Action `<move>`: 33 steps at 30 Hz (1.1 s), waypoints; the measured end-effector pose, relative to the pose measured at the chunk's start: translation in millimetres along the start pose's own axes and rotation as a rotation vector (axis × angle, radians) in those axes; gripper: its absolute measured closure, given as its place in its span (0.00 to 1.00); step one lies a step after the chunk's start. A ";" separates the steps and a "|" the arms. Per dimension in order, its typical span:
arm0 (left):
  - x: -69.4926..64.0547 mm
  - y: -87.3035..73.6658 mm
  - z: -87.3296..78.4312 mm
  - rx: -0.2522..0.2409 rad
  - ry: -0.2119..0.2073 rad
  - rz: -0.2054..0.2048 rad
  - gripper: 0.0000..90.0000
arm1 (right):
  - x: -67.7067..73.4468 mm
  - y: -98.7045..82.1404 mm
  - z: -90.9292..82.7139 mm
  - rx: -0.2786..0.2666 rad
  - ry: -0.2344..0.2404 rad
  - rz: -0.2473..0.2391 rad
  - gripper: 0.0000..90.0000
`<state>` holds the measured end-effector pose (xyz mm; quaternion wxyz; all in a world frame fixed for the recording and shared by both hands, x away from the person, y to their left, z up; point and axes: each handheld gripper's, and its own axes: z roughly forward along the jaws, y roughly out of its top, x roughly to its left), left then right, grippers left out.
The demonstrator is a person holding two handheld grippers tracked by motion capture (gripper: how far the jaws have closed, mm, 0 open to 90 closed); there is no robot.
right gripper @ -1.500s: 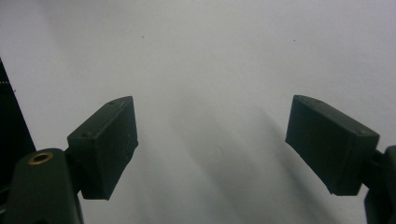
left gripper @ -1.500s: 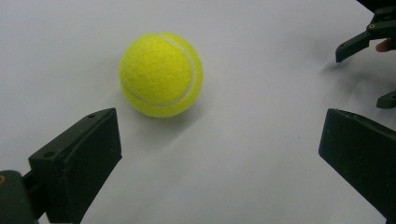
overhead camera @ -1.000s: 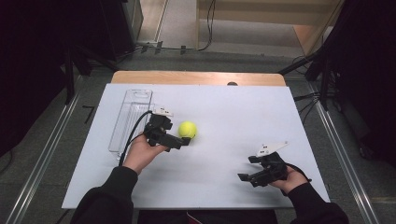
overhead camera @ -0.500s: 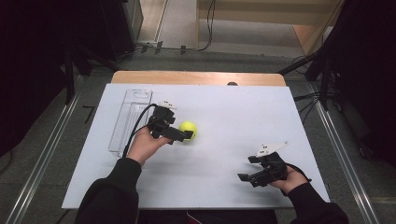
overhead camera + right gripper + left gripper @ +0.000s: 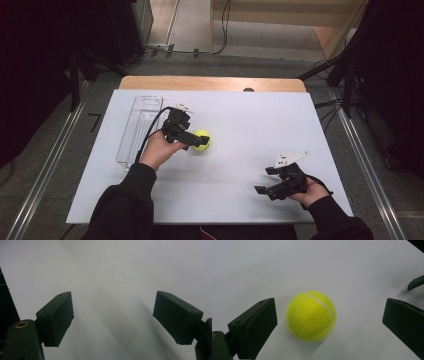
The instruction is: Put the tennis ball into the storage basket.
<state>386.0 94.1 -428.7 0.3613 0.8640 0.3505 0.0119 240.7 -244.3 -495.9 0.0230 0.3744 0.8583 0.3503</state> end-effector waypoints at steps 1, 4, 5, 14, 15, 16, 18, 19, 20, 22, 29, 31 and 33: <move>0.6 1.0 1.1 0.004 0.002 0.002 0.00 | -0.1 0.0 -0.1 0.000 0.000 -0.002 0.16; 2.5 3.3 4.3 0.010 0.007 0.009 0.00 | 0.2 0.0 0.5 0.001 0.001 0.000 0.16; 2.9 4.2 5.1 0.011 0.008 0.010 0.00 | 0.2 0.0 0.7 0.002 0.003 -0.002 0.16; 2.2 9.3 13.5 0.010 0.012 0.026 0.00 | -0.7 -1.0 0.1 -0.001 0.001 0.000 0.16; 2.5 9.5 13.8 0.010 0.012 0.024 0.00 | -0.6 -1.1 0.1 -0.001 0.001 -0.002 0.16; 2.7 9.8 14.2 0.006 0.012 0.021 0.00 | -0.1 -1.3 0.2 -0.001 0.003 -0.001 0.16; 3.2 10.4 14.5 -0.002 0.016 0.014 0.00 | 0.7 -1.5 0.5 0.002 0.003 -0.005 0.16; 3.6 10.7 14.7 -0.007 0.016 0.011 0.00 | 1.1 -1.8 0.7 0.002 0.001 -0.005 0.16; 4.0 11.0 15.0 -0.014 0.017 0.010 0.00 | 1.1 -1.8 0.7 0.002 0.001 -0.005 0.16; 4.5 12.0 15.2 -0.023 0.024 0.012 0.02 | 1.2 -2.4 0.4 0.005 -0.001 0.002 0.16; 3.7 13.0 19.6 -0.017 0.023 0.015 0.02 | 0.7 -3.7 -0.7 0.004 -0.003 0.002 0.16; 3.3 12.7 20.4 -0.016 0.028 0.016 0.02 | 1.1 -4.0 -1.0 0.004 -0.002 0.006 0.16; 3.7 12.5 20.6 -0.015 0.032 0.021 0.02 | 1.2 -4.3 -1.3 0.005 -0.003 0.007 0.16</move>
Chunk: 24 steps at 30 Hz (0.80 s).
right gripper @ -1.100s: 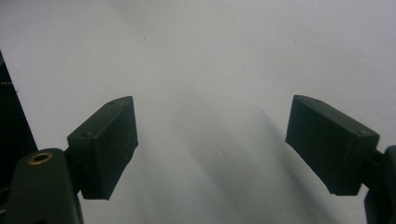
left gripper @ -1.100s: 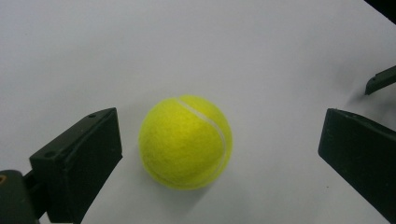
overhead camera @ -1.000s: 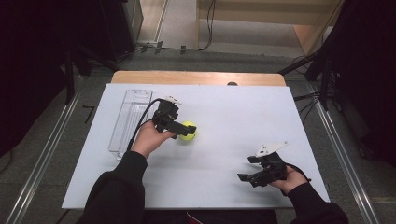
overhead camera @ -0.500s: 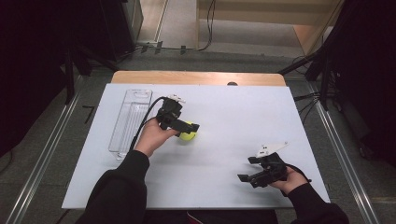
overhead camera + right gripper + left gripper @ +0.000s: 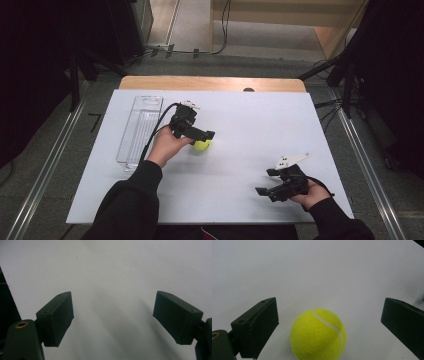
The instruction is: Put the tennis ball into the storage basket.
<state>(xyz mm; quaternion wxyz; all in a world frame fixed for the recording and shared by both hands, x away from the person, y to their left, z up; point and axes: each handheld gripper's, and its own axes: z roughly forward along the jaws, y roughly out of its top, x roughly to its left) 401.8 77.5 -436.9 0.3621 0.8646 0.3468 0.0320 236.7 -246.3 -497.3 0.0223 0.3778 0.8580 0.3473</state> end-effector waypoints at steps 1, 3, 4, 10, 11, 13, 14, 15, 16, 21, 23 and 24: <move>0.1 -0.3 0.3 -0.003 0.000 0.000 0.02 | 0.0 -0.1 -0.1 -0.001 0.001 0.002 0.16; 0.3 -0.6 0.8 -0.004 0.003 0.002 0.02 | -0.1 0.0 -0.1 0.000 0.000 0.001 0.16; 0.5 -0.7 0.9 -0.005 0.003 0.005 0.02 | 0.0 0.0 -0.1 -0.001 0.001 0.001 0.16; 0.3 -2.2 2.5 -0.020 0.010 0.007 0.02 | 0.4 0.7 0.9 -0.002 0.004 -0.009 0.16; 0.3 -2.8 2.8 -0.024 0.011 0.002 0.02 | 0.4 0.7 0.9 -0.003 0.004 -0.009 0.16; 1.1 -4.0 3.2 -0.027 0.008 -0.003 0.02 | 0.4 1.0 0.8 -0.003 0.005 -0.007 0.16; 1.7 -4.6 3.9 -0.026 0.003 -0.006 0.02 | 0.4 1.0 0.8 -0.003 0.005 -0.007 0.16; 2.0 -5.2 4.5 -0.020 0.000 -0.006 0.02 | 0.4 1.1 0.9 -0.003 0.005 -0.008 0.16; 1.9 -5.7 5.6 -0.015 0.002 -0.005 0.02 | 0.4 1.1 0.9 -0.003 0.005 -0.008 0.16; -0.1 -7.7 10.2 -0.001 0.016 0.011 0.02 | 0.4 1.2 1.0 -0.003 0.005 -0.009 0.16; -0.5 -9.1 12.1 -0.009 0.011 0.013 0.02 | 0.3 1.2 0.8 -0.004 0.005 -0.007 0.16; -0.5 -10.0 12.8 -0.015 0.003 0.012 0.02 | 0.3 1.2 0.8 -0.004 0.005 -0.007 0.16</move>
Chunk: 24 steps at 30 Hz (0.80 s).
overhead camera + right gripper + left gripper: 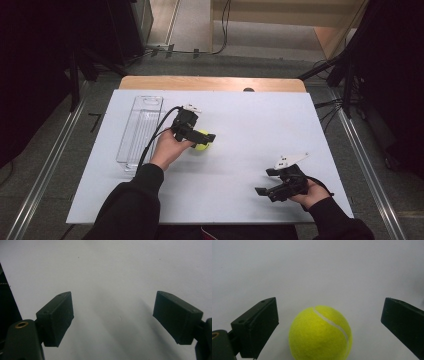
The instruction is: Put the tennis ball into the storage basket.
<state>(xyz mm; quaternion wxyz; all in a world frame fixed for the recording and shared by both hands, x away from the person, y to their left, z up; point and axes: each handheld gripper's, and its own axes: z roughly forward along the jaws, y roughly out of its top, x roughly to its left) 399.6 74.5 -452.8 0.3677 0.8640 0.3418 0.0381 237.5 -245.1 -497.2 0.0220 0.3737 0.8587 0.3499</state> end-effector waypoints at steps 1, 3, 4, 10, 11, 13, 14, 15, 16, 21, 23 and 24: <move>0.3 -1.0 0.8 -0.005 -0.001 0.000 0.02 | 0.0 0.0 -0.1 0.000 -0.001 0.000 0.16; 0.7 -2.6 2.1 -0.001 -0.002 0.000 0.02 | 0.1 -0.1 -0.1 0.000 0.000 -0.001 0.16; 0.7 -3.4 3.2 0.001 -0.001 -0.002 0.02 | 0.1 0.0 -0.2 0.000 0.000 -0.001 0.16; 2.2 -7.8 7.7 0.023 0.000 -0.006 0.02 | 0.2 0.0 -0.2 0.000 0.001 -0.003 0.16; 3.1 -9.4 9.0 0.024 -0.003 -0.008 0.02 | 0.3 0.0 -0.2 0.001 0.001 -0.002 0.16; 3.2 -10.2 9.8 0.028 -0.001 -0.012 0.02 | 0.2 0.0 -0.2 0.000 0.000 -0.003 0.16; 3.4 -11.0 10.4 0.030 0.000 -0.011 0.02 | 0.2 0.0 -0.2 0.000 0.000 -0.003 0.16; 3.4 -11.9 11.4 0.031 0.000 -0.014 0.02 | 0.2 0.0 -0.3 0.000 0.000 -0.004 0.16; 3.4 -12.6 12.3 0.037 0.002 -0.015 0.02 | 0.3 0.1 -0.4 0.002 -0.001 -0.003 0.16; 2.7 -16.3 17.4 0.059 0.006 -0.002 0.02 | 0.3 0.1 -0.4 0.001 0.000 -0.003 0.16; 3.0 -18.0 19.0 0.064 0.006 -0.004 0.02 | 0.3 0.0 -0.5 0.001 0.000 -0.003 0.16; 3.9 -20.0 20.4 0.065 0.005 -0.006 0.02 | 0.3 -0.1 -0.7 0.002 0.000 -0.004 0.16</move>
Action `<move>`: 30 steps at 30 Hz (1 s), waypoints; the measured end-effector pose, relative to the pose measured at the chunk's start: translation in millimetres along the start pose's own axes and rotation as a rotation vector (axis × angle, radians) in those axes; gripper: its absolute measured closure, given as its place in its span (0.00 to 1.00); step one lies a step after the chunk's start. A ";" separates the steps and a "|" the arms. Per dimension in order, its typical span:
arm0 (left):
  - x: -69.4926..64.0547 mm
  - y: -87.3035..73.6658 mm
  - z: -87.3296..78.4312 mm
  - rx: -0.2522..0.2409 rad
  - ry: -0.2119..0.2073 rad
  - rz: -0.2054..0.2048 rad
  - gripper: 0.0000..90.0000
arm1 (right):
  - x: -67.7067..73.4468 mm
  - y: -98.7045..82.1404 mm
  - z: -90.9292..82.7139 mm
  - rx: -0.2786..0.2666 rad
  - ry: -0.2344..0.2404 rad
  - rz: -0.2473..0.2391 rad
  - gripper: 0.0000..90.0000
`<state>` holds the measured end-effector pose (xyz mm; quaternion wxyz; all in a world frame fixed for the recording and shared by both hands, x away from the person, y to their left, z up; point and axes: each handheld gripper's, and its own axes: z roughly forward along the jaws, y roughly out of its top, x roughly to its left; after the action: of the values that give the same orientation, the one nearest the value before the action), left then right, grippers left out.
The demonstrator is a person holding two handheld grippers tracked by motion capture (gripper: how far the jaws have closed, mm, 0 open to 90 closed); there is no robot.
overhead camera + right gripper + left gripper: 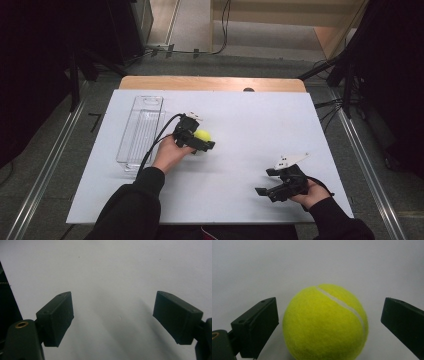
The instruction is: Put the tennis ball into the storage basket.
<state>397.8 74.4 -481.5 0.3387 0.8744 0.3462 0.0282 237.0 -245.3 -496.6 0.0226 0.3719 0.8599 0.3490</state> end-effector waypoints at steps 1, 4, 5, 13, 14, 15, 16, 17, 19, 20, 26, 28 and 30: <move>0.0 0.0 0.0 0.000 0.000 0.000 0.02 | 0.0 0.0 0.0 0.000 0.000 0.000 0.16; 1.3 -2.9 2.2 0.011 0.008 -0.002 0.02 | -0.1 0.0 -0.1 -0.001 0.000 -0.001 0.16; 0.9 -5.0 4.0 0.010 0.027 0.002 0.05 | 0.0 0.0 -0.1 0.000 0.000 0.000 0.16; 1.0 -9.8 10.0 0.027 0.025 0.008 0.06 | 0.2 0.3 0.0 0.002 0.002 -0.001 0.16; 0.6 -10.3 11.2 0.028 0.028 0.015 0.06 | 0.2 0.3 0.0 0.002 0.002 -0.001 0.16; -0.2 -10.8 12.2 0.036 0.031 0.019 0.06 | 0.1 0.3 0.0 0.002 0.002 -0.003 0.16; -1.0 -11.2 13.2 0.042 0.036 0.024 0.06 | 0.1 0.3 0.0 0.002 0.002 -0.003 0.16; -2.1 -11.7 13.7 0.037 0.045 0.032 0.06 | 0.1 0.2 0.0 0.000 0.002 -0.003 0.16; -3.2 -12.9 13.0 0.031 0.068 0.044 0.10 | 0.0 0.3 -0.1 0.000 0.002 -0.002 0.16; -3.2 -12.9 13.0 0.031 0.068 0.044 0.13 | 0.0 0.3 -0.1 0.000 0.002 -0.001 0.16; -4.6 -16.3 10.3 0.019 0.101 0.093 0.27 | 0.1 0.4 0.0 0.002 0.002 -0.001 0.16; -5.2 -16.3 10.7 0.016 0.103 0.090 0.28 | -0.1 0.4 0.2 0.003 0.001 -0.002 0.16; -5.2 -16.3 10.6 0.016 0.102 0.090 0.28 | -0.1 0.5 0.3 0.003 0.001 -0.002 0.16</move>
<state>387.4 73.8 -498.7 0.3121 0.8891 0.3238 0.0852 237.4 -245.0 -496.5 0.0218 0.3710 0.8608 0.3478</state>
